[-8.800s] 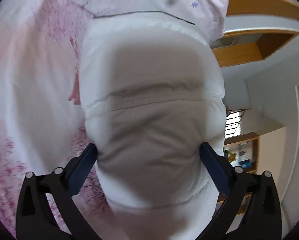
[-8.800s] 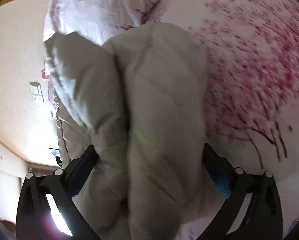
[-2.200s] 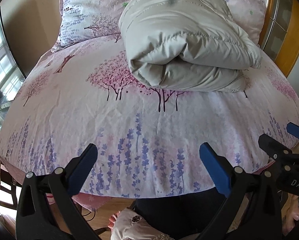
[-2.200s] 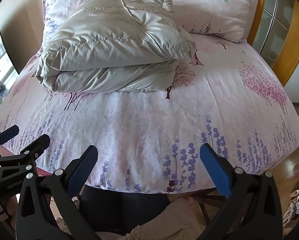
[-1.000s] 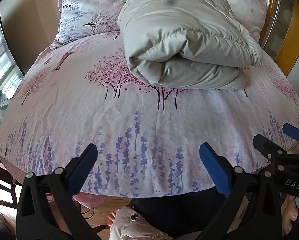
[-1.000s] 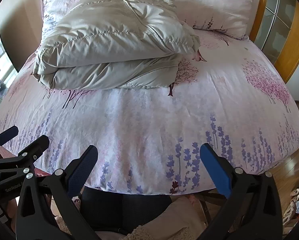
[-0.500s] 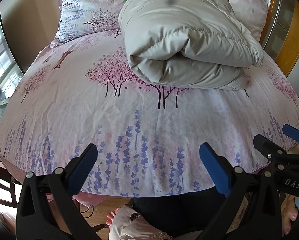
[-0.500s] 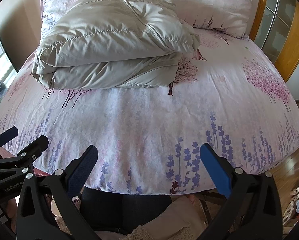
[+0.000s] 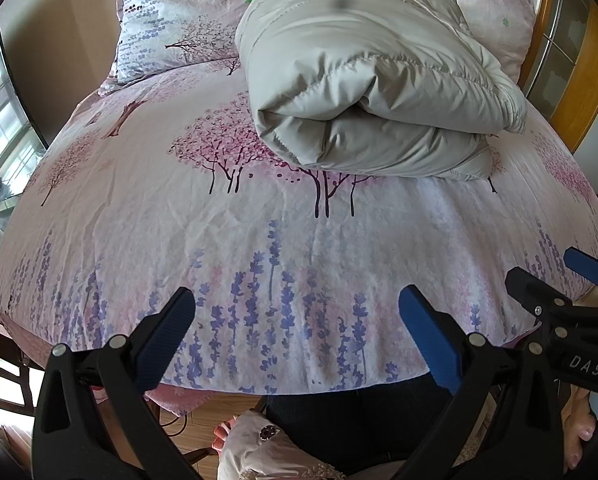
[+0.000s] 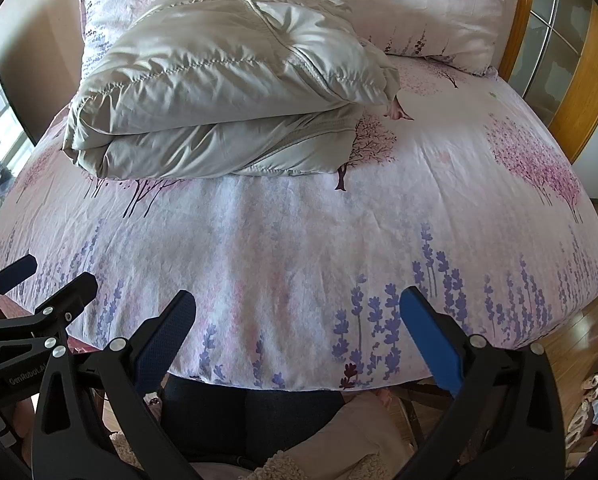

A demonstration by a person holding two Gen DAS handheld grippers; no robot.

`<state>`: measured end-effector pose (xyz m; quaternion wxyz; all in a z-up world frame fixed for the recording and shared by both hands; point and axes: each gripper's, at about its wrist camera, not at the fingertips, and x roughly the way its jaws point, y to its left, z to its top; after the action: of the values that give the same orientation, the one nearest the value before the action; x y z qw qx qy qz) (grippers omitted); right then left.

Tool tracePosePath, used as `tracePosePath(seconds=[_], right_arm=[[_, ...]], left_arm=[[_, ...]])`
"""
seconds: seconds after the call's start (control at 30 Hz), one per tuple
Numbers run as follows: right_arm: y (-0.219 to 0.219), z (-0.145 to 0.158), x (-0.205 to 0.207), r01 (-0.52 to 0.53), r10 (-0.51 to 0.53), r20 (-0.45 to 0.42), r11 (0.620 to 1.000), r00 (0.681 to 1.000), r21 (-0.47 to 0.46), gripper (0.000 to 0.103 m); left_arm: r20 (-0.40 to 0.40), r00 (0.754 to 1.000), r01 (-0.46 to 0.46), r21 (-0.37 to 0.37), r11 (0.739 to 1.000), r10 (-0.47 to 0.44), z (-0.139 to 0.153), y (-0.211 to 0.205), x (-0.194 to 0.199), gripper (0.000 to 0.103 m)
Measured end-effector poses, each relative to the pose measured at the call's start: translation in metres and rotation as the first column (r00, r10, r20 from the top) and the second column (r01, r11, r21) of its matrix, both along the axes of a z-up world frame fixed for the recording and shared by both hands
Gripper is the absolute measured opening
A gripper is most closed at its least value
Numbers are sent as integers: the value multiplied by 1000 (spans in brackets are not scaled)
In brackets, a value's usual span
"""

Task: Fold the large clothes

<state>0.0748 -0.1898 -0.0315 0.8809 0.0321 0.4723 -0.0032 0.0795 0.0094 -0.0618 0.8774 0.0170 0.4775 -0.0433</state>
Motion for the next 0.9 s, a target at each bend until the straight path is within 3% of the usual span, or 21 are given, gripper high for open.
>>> tracePosePath(seconds=[0.9], right_arm=[[-1,-1,1,0,0,-3,1000,1000,1,102]], left_arm=[[-2,1000,8,-5,1000,-8,0,-2,0,101]])
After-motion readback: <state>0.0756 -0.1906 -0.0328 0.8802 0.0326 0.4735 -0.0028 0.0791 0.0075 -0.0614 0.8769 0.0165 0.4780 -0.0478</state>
